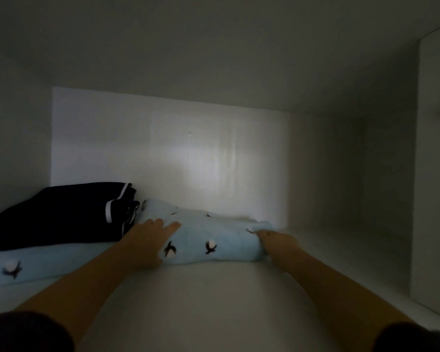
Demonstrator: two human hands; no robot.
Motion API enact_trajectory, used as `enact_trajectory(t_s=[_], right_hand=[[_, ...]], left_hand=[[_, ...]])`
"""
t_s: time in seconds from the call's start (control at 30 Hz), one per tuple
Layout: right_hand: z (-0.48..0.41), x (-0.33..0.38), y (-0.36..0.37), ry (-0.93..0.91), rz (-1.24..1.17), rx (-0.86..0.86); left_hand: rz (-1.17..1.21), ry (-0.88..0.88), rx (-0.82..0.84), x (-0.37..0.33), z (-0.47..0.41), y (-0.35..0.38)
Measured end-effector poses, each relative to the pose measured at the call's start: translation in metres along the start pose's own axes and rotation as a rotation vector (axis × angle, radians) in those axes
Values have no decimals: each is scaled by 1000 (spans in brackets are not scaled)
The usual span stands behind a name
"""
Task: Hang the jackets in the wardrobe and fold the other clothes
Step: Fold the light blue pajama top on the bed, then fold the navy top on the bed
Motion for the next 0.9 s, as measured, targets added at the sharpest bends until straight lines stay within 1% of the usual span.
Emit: enact_trajectory(t_s=[0.07, 0.1, 0.17, 0.23, 0.33, 0.43, 0.53, 0.67, 0.87, 0.9], right_hand=[[-4, -7, 1, 102, -64, 44], [-5, -8, 2, 107, -60, 27], [-1, -7, 4, 67, 6, -34], [7, -4, 3, 30, 63, -57], [29, 1, -15, 14, -28, -111], [74, 3, -39, -39, -134, -194], [140, -2, -60, -125, -84, -248], [251, -17, -95, -178, 32, -331], [455, -58, -152, -127, 214, -451], [495, -66, -159, -102, 238, -481]], left_hand=[[-41, 7, -13, -1, 0, -2], [-70, 3, -64, -1, 0, -4], [-66, -12, -14, 0, -2, -1], [-41, -50, 128, 2, -2, 6], [-35, -63, 120, -5, -1, -17], [-27, -11, 107, -28, 8, -58], [104, 87, 7, -60, 27, -116], [273, 202, -231, -113, 66, -210], [557, 339, -550, -234, 146, -357], [618, 372, -576, -259, 163, -378]])
Point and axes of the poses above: each hand's wrist, its own z-axis away from the middle knuckle, its own y-axis out of the palm, x = y × z, the point moved 5 cm from there along -z, towards the middle knuckle, and after that the axes turned 12 degrees about -z, right-handed, at the moved point
